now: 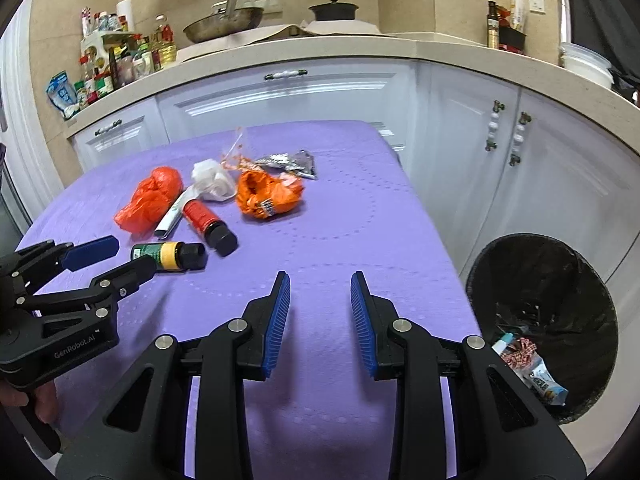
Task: Collect trash
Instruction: 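Grasp the green-yellow bottle with the left tool while the right tool returns to the table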
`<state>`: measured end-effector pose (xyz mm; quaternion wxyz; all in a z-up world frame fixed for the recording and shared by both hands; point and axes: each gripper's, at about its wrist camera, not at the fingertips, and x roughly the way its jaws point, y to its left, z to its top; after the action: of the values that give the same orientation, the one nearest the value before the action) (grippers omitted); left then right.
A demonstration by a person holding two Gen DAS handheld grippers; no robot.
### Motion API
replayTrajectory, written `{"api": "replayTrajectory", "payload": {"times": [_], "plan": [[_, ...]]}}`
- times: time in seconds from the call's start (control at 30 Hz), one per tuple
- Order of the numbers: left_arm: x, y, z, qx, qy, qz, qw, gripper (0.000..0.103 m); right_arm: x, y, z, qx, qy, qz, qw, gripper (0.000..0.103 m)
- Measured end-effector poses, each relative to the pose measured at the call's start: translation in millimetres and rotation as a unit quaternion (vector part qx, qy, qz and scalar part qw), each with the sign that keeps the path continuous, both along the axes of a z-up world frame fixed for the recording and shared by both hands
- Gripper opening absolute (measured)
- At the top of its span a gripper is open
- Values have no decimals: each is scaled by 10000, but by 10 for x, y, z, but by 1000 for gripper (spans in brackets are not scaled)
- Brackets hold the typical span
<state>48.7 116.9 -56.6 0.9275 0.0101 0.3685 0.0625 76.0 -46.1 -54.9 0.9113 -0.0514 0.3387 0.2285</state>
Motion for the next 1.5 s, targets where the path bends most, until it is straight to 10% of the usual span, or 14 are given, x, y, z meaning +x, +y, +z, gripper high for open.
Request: {"api": "replayTrajectory", "payload": {"times": [0.8,1.5], "plan": [[147,-57,-116,218,338,-674,9969,56,130,-11,-91,1,161,-58,9999,41],[-222,728,-84,7,225,700,9973,56,134,737,-15,-70,183,777,9968,41]]}}
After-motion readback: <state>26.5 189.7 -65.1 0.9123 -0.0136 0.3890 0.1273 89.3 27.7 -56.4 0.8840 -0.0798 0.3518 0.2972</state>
